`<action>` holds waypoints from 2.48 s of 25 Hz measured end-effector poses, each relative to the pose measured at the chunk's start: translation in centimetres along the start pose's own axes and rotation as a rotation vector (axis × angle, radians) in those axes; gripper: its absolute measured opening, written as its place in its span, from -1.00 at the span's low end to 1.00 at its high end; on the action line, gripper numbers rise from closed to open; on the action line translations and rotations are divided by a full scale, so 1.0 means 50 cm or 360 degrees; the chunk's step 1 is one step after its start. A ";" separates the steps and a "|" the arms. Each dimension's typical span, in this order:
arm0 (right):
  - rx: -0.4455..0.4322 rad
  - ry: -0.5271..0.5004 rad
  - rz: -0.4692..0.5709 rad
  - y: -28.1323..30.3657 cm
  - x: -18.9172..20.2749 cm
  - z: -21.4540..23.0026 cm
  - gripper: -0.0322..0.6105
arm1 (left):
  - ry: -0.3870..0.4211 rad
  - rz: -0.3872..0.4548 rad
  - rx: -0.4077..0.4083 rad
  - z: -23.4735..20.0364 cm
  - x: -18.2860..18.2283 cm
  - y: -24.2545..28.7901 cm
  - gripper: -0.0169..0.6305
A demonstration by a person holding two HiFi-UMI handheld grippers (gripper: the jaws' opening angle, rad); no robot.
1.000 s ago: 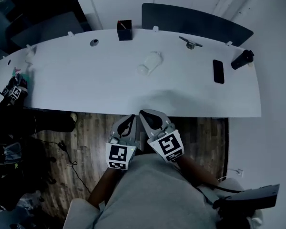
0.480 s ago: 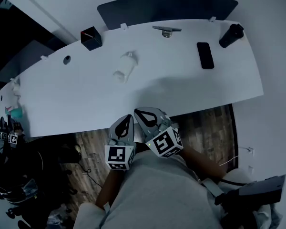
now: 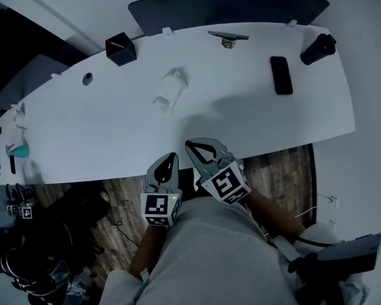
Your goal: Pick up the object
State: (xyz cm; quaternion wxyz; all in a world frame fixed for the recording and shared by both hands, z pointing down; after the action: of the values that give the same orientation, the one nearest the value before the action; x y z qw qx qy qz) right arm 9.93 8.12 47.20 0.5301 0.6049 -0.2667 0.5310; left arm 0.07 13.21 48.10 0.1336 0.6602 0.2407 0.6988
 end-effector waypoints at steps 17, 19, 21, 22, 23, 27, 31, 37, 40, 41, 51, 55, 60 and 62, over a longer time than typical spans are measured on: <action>0.0158 0.0009 -0.0197 0.176 -0.091 0.049 -0.89 | -0.0009 0.0011 0.0285 -0.213 -0.069 0.128 -0.94; 0.0168 0.0056 -0.0205 0.193 -0.097 0.045 -0.89 | -0.0009 -0.0010 0.0331 -0.234 -0.066 0.133 -0.94; 0.0196 0.0087 -0.0221 0.203 -0.100 0.043 -0.89 | -0.0005 -0.0025 0.0389 -0.251 -0.065 0.140 -0.94; 0.0215 0.0099 -0.0228 0.206 -0.101 0.042 -0.89 | -0.0003 -0.0032 0.0421 -0.258 -0.064 0.144 -0.94; 0.0235 0.0111 -0.0234 0.208 -0.099 0.041 -0.89 | 0.0002 -0.0037 0.0451 -0.265 -0.062 0.149 -0.94; 0.0290 0.0143 -0.0271 0.206 -0.079 0.037 -0.89 | 0.0065 -0.0071 0.0498 -0.287 -0.045 0.175 -0.94; 0.0258 0.0200 -0.0270 0.192 -0.062 0.035 -0.89 | 0.0090 -0.0102 0.0452 -0.292 -0.040 0.184 -0.94; 0.0196 0.0263 -0.0210 0.176 -0.055 0.069 -0.89 | -0.0043 -0.0130 0.0329 -0.270 -0.049 0.189 -0.94; 0.0196 0.0298 -0.0191 0.172 -0.052 0.086 -0.89 | -0.0013 -0.0150 0.0317 -0.254 -0.052 0.188 -0.94; 0.0198 0.0308 -0.0188 0.170 -0.050 0.089 -0.89 | 0.0000 -0.0153 0.0322 -0.249 -0.054 0.187 -0.94; 0.0210 0.0973 -0.0038 0.187 0.011 0.145 -0.89 | 0.0008 -0.0170 0.0299 -0.228 -0.051 0.192 -0.94; 0.0149 0.1243 -0.0006 0.225 0.046 0.180 -0.35 | -0.0011 -0.0181 0.0245 -0.242 -0.043 0.178 -0.94; 0.0242 0.1522 -0.0003 0.263 0.103 0.226 -0.26 | -0.0062 -0.0194 0.0144 -0.269 -0.024 0.153 -0.94; 0.0264 0.1658 0.0014 0.279 0.132 0.246 -0.14 | -0.0085 -0.0193 0.0107 -0.276 -0.019 0.149 -0.94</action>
State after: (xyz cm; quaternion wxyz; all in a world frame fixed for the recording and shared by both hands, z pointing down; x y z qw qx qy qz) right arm 3.94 -5.80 59.84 0.5405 0.2995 0.0726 0.7829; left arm -12.47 4.22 50.93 0.1598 0.6669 0.2999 0.6631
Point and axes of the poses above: the fingertips, and each gripper's own axes: y forward along the fingers, z to its right, x out of its underside, the point moved 6 cm from there along -y, backward along the fingers, and after that the axes turned 10 degrees about -x, right-handed, at the moved point
